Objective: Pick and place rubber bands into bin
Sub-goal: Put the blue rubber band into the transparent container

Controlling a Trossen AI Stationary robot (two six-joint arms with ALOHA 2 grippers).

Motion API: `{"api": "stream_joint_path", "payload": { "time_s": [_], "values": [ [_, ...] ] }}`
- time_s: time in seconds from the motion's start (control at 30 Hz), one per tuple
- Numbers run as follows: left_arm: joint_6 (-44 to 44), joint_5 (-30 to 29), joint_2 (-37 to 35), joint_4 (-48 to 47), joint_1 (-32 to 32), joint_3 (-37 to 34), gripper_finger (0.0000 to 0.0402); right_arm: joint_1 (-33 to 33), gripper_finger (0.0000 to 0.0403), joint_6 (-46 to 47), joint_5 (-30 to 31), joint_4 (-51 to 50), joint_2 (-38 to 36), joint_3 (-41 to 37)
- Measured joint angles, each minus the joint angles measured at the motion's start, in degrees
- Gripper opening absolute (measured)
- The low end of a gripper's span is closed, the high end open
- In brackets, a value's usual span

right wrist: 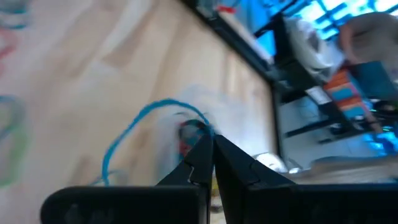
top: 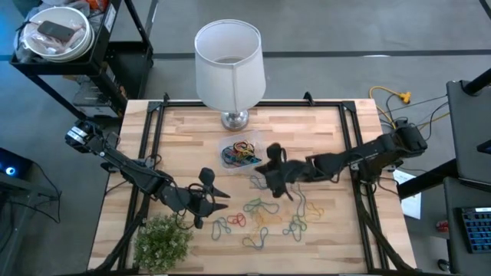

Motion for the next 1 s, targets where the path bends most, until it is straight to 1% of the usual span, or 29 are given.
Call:
{"api": "stream_joint_path", "payload": {
  "time_s": [0.17,0.3,0.6,0.83,1.0],
  "values": [
    [0.0,0.0,0.0,0.0,0.0,0.0,0.0137,-5.3,0.0008,-0.1,-2.4,1.1,0.1,2.3],
    [0.0,0.0,0.0,0.0,0.0,0.0,0.0137,-10.2,0.0008,2.7,-6.9,1.8,1.3,3.7],
    [0.0,0.0,0.0,0.0,0.0,0.0,0.0137,-19.4,0.0008,6.6,-12.5,7.3,9.2,3.5],
    [0.0,0.0,0.0,-0.1,0.0,0.0,0.0137,-23.1,0.0008,11.2,-13.0,8.2,14.9,4.2],
    [0.0,0.0,0.0,-0.1,0.0,-0.1,0.0137,-23.7,0.0009,13.9,-13.0,8.2,16.1,5.4]
  ]
}}
